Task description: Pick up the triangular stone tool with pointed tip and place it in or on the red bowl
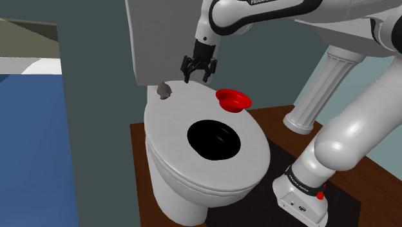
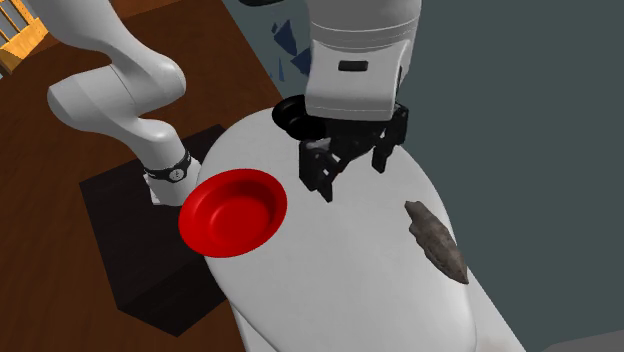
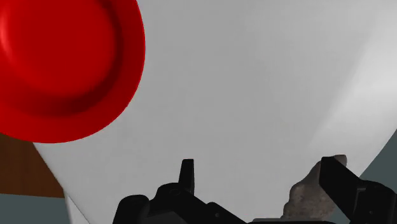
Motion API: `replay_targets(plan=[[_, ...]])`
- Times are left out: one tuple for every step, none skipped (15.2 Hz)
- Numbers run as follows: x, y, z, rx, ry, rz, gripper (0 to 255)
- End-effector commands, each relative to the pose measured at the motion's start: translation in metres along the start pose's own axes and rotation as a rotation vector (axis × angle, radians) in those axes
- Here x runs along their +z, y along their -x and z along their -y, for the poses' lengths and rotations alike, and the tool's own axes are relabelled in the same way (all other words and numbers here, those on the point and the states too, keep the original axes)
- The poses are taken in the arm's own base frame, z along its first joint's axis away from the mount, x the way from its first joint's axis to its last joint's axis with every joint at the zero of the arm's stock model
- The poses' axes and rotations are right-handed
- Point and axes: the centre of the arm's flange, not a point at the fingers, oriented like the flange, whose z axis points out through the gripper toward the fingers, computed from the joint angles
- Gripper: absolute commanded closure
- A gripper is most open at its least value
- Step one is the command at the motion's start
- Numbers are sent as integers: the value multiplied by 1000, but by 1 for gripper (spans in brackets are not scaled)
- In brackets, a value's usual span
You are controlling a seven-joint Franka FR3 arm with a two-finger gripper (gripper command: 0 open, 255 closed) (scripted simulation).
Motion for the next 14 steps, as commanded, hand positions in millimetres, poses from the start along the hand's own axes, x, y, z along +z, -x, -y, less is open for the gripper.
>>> replay_targets(plan=[[14, -18, 17, 12, -9, -1, 0], [20, -26, 24, 17, -14, -2, 0], [25, -35, 32, 22, -18, -3, 0], [31, -44, 39, 27, -22, -3, 0], [37, -53, 47, 33, -26, -4, 0], [42, -61, 54, 38, -30, -5, 0], [48, -70, 61, 43, -34, -5, 0], [53, -79, 69, 48, -38, -6, 0], [59, -88, 76, 54, -42, -6, 0], [60, -90, 78, 55, -44, -7, 0], [66, -91, 78, 55, -44, -7, 0], [71, -91, 79, 55, -44, -7, 0], [76, -91, 79, 55, -44, -7, 0], [82, -91, 79, 55, -44, -7, 0]])
